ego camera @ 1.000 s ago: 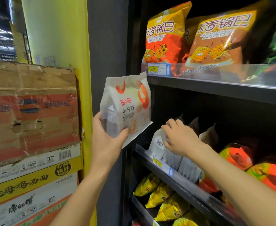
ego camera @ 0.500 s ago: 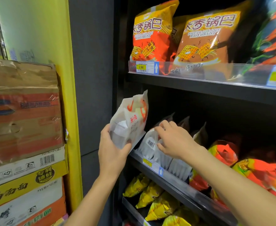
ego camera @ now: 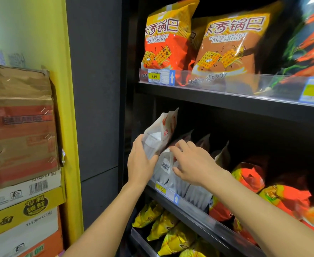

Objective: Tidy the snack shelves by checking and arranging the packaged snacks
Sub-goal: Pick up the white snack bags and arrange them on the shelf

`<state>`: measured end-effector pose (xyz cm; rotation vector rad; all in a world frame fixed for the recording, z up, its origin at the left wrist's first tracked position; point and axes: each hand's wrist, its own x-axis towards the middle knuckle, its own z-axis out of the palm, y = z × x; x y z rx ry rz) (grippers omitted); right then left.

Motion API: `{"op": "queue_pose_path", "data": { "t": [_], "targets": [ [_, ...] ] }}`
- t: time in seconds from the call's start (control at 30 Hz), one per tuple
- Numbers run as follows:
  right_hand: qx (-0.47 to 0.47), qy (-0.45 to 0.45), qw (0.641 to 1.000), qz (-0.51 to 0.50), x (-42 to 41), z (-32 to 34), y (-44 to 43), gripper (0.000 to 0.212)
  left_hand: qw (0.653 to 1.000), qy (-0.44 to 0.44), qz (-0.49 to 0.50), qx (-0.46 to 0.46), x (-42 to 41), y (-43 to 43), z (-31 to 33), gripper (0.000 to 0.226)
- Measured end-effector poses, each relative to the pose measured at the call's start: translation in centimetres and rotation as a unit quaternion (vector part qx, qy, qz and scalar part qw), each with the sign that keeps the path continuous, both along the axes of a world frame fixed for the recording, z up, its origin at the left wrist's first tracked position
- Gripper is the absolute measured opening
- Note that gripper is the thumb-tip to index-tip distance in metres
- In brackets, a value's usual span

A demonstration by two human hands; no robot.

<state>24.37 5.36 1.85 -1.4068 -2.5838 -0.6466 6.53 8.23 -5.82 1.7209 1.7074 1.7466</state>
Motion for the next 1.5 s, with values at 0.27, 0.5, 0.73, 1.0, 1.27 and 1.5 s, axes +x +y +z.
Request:
{"op": "queue_pose_path", "data": {
  "t": [0.27,0.5,0.73,1.0,1.27,1.5],
  "targets": [
    [0.013,-0.010,1.000,0.007,0.2,-0.2,-0.1,0.060,0.998,-0.046,-0.028,-0.037,0.3,2.6,-1.1,0.077],
    [0.015,-0.037,0.999,-0.001,0.2,-0.5,0.2,0.064,0.991,-0.079,-0.061,-0.084,0.0,4.2,-1.6,0.076],
    [0.009,-0.060,0.998,0.002,-0.2,-0.6,0.4,0.060,0.986,-0.074,-0.016,-0.147,-0.6,4.9,-2.5,0.054],
    [0.005,-0.070,0.998,-0.002,-0.5,-0.5,0.6,0.062,0.989,-0.056,-0.006,-0.139,0.4,2.9,-2.2,0.084],
    [-0.004,-0.065,0.998,0.001,-0.4,-0.2,0.2,0.068,0.994,-0.088,-0.046,-0.051,2.1,0.3,-2.6,0.061],
    [0.009,-0.103,0.995,-0.018,0.3,0.5,-0.5,0.066,0.995,-0.060,-0.061,-0.050,2.2,0.1,-3.4,0.065]
  ]
}}
